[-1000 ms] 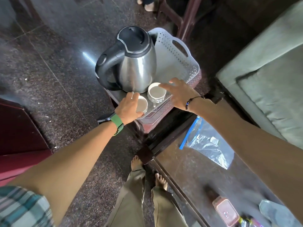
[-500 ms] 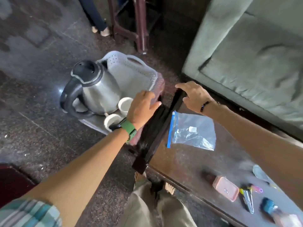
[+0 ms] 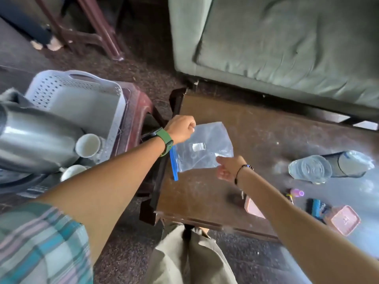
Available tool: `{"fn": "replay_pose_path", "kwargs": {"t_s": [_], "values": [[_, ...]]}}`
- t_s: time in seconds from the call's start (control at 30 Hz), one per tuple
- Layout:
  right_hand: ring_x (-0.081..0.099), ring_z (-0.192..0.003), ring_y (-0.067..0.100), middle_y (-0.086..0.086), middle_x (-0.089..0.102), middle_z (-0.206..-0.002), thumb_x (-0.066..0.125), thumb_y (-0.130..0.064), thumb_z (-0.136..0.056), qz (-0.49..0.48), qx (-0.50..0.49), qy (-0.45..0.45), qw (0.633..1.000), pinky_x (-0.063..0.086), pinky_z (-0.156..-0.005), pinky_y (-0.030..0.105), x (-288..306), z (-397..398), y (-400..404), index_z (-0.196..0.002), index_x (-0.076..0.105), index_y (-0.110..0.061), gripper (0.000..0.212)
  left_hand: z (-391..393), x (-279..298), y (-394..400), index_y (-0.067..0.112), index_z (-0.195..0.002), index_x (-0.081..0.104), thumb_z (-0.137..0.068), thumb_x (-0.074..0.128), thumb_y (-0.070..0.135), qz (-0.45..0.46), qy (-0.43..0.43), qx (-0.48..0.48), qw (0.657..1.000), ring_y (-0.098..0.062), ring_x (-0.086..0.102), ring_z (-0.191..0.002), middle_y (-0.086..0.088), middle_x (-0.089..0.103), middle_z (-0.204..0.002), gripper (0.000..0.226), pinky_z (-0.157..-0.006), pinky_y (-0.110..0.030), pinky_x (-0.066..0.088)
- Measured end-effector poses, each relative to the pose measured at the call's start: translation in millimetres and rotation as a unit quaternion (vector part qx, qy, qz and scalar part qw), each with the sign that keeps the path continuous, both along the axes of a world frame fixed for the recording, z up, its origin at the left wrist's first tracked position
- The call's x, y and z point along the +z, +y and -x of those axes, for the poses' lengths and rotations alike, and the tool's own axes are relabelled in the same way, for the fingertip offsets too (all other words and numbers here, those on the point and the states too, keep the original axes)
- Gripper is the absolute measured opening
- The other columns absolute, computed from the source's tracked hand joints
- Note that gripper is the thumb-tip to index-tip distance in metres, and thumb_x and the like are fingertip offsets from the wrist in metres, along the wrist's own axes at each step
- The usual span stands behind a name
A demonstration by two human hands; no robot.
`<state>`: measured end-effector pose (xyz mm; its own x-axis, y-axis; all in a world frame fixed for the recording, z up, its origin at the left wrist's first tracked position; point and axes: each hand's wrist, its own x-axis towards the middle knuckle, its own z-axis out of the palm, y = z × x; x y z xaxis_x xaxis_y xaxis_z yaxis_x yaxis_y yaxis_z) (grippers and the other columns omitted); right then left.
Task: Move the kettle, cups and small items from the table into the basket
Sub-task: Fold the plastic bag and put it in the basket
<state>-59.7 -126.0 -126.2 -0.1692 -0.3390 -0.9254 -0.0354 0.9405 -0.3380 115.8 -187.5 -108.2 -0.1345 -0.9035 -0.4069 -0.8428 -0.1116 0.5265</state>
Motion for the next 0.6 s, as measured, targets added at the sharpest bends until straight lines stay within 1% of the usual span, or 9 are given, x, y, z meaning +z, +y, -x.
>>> {"fn": "replay_pose_path", "kwargs": {"t_s": [0.07,0.17,0.23,0.3,0.4,0.43,0.47,0.53,0.6], "values": [[0.047,-0.057,0.020,0.011,0.046,-0.068,0.066,-0.009,-0.084,-0.036,-0.077,-0.016,0.996,0.043,-0.059,0.030,-28,-4,16,-0.089,0.053,-0.004,0.015,3,-27,-8,0.006,-0.114,0.059,-0.091,0.047,0.009,-0.026,-0.023,-0.009,0.999,-0.031,0.057,-0.111,-0.015,0.063,-0.118,0.026,-0.092,-0.033,0.045],[0.059,-0.104,0.033,0.020,0.056,-0.114,0.070,-0.025,-0.081,-0.083,-0.143,-0.042,0.985,0.050,-0.089,0.043,-55,-13,24,-0.112,0.056,-0.005,0.039,5,-62,-19,0.008,-0.132,0.045,-0.091,0.050,0.009,-0.050,-0.057,-0.032,0.997,-0.032,0.045,-0.127,-0.016,0.050,-0.135,0.041,-0.106,-0.037,0.037],[0.054,-0.119,0.034,0.019,0.048,-0.135,0.069,-0.034,-0.082,-0.103,-0.168,-0.077,0.977,0.047,-0.092,0.044,-65,-21,22,-0.130,0.047,-0.009,0.059,6,-79,-25,0.009,-0.137,0.039,-0.092,0.050,0.011,-0.057,-0.080,-0.044,0.994,-0.031,0.038,-0.133,-0.014,0.044,-0.141,0.047,-0.110,-0.038,0.032],[0.048,-0.129,0.031,0.014,0.043,-0.143,0.066,-0.042,-0.082,-0.117,-0.168,-0.104,0.973,0.045,-0.090,0.042,-73,-29,17,-0.140,0.037,-0.010,0.072,8,-90,-32,0.008,-0.139,0.037,-0.092,0.051,0.015,-0.063,-0.093,-0.045,0.993,-0.029,0.034,-0.136,-0.014,0.040,-0.144,0.049,-0.110,-0.036,0.028],[0.045,-0.133,0.025,0.008,0.045,-0.143,0.064,-0.045,-0.083,-0.124,-0.168,-0.115,0.971,0.043,-0.085,0.037,-80,-38,8,-0.139,0.038,-0.012,0.070,12,-103,-39,0.006,-0.136,0.040,-0.091,0.054,0.019,-0.070,-0.092,-0.039,0.992,-0.031,0.038,-0.133,-0.017,0.041,-0.142,0.049,-0.108,-0.035,0.031],[0.052,-0.126,0.025,0.006,0.051,-0.137,0.063,-0.041,-0.084,-0.121,-0.180,-0.115,0.969,0.044,-0.083,0.034,-81,-39,6,-0.136,0.043,-0.013,0.062,14,-105,-40,0.005,-0.133,0.043,-0.091,0.055,0.019,-0.078,-0.088,-0.034,0.993,-0.032,0.042,-0.129,-0.018,0.043,-0.139,0.046,-0.105,-0.035,0.034],[0.064,-0.105,0.024,0.003,0.061,-0.119,0.063,-0.034,-0.086,-0.115,-0.197,-0.115,0.967,0.047,-0.076,0.031,-81,-40,5,-0.128,0.049,-0.014,0.048,16,-107,-41,0.004,-0.129,0.047,-0.090,0.056,0.019,-0.086,-0.088,-0.028,0.992,-0.033,0.046,-0.125,-0.019,0.047,-0.135,0.043,-0.102,-0.036,0.037],[0.048,-0.050,0.017,0.002,0.059,-0.060,0.059,-0.018,-0.088,-0.104,-0.233,-0.107,0.961,0.039,-0.049,0.023,-78,-39,4,-0.101,0.056,-0.011,0.014,18,-102,-43,0.000,-0.117,0.055,-0.090,0.055,0.016,-0.084,-0.097,-0.012,0.992,-0.036,0.053,-0.118,-0.021,0.056,-0.127,0.032,-0.096,-0.038,0.043],[0.041,-0.027,0.013,0.003,0.046,-0.029,0.053,-0.004,-0.090,-0.083,-0.265,-0.088,0.956,0.033,-0.035,0.015,-73,-33,4,-0.086,0.054,-0.006,0.004,16,-92,-45,-0.004,-0.109,0.061,-0.091,0.049,0.012,-0.078,-0.088,0.029,0.993,-0.039,0.059,-0.108,-0.023,0.063,-0.116,0.027,-0.090,-0.040,0.048]]}}
